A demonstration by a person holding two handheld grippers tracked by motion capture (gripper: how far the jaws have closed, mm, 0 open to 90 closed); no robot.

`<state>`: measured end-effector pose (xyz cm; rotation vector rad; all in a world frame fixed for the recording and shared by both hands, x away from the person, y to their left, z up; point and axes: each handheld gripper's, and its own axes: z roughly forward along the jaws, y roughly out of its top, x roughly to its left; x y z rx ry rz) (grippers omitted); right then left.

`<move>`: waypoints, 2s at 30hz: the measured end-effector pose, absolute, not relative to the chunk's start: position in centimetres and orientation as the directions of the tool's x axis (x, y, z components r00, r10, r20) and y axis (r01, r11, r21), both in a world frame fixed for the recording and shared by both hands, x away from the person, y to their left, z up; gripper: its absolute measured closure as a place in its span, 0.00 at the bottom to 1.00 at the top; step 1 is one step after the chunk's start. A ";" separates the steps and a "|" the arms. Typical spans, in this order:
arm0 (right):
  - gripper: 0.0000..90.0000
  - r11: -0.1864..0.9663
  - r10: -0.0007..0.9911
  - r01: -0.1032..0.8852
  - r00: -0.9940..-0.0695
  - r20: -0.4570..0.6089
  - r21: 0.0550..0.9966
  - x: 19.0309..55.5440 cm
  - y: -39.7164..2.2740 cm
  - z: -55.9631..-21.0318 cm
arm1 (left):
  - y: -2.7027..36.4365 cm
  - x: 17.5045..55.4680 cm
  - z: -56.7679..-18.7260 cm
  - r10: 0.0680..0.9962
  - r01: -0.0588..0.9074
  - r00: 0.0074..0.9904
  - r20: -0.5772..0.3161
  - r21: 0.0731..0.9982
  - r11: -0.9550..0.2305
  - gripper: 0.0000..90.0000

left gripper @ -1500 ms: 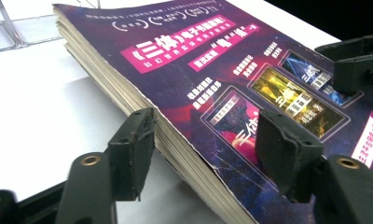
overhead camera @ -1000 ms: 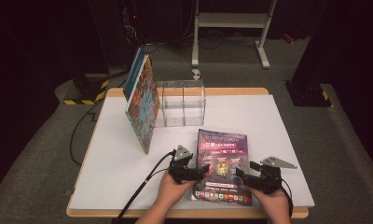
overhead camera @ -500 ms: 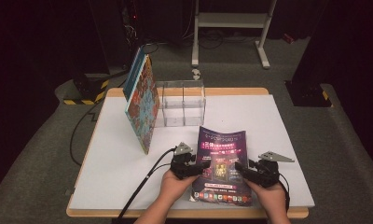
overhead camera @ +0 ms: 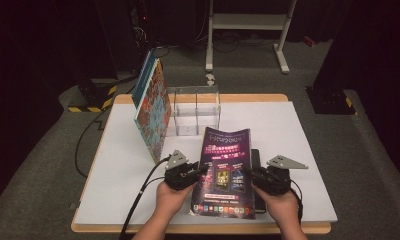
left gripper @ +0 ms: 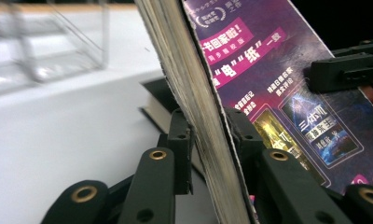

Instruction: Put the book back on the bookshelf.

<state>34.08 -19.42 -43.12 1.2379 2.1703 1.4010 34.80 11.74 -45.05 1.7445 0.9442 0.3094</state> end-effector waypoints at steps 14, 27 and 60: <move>0.87 0.182 0.744 0.399 -0.654 0.140 0.899 37.2 -10.2 -41.3 | 18.3 35.8 -43.3 0.845 0.306 0.519 -0.131 0.951 -0.041 0.91; 0.89 0.148 0.747 0.293 -0.659 0.087 0.945 37.5 -9.5 -42.4 | 18.7 35.4 -44.3 0.863 0.183 0.501 -0.069 0.983 -0.028 0.88; 0.93 0.156 0.673 0.129 -0.740 -0.010 0.979 34.0 -8.3 -39.8 | 21.3 30.7 -46.4 0.846 0.198 0.528 -0.078 0.980 -0.034 0.54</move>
